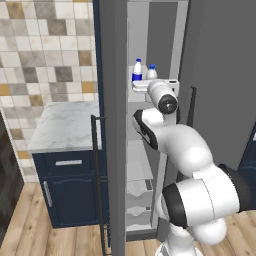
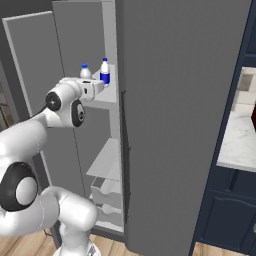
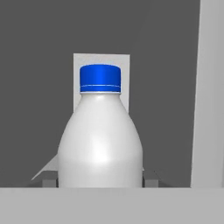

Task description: Take the bottled waters from the counter and place them in the freezer to freeze. Close the freezer door after placing the bottles.

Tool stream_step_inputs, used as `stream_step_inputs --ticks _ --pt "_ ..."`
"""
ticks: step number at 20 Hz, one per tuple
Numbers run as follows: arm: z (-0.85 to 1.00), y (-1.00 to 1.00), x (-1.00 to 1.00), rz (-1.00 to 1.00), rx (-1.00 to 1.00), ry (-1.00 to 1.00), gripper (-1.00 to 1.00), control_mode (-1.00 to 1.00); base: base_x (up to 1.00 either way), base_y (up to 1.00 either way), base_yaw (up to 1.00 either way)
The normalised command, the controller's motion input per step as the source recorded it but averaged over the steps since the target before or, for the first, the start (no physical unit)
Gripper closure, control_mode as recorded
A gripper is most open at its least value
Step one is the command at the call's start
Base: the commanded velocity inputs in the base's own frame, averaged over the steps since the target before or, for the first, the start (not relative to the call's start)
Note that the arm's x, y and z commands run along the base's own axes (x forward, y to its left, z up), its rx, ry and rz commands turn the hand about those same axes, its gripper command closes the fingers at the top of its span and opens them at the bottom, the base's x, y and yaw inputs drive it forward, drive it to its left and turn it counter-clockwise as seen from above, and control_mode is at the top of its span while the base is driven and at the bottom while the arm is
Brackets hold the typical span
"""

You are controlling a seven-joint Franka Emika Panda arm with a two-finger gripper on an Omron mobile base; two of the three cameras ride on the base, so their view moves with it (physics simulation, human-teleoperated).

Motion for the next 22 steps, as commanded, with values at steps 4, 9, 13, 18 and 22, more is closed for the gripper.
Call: stream_step_inputs --ticks 4,9,13,18,22 --pt "0.0 0.0 0.26 0.0 0.0 0.0 1.0 -1.0 0.0 0.0 0.0" --pt "-0.05 0.0 0.31 0.0 0.0 0.02 1.0 -1.0 0.0 0.0 0.0" --pt "-0.13 0.0 0.32 0.0 0.0 0.02 1.0 -1.0 0.0 0.0 0.0" --pt "-0.2 0.0 0.31 0.0 0.0 0.02 1.0 -1.0 0.0 0.0 0.0" --pt "-0.22 0.0 0.22 0.0 0.0 0.0 1.0 -1.0 0.0 0.0 0.0"
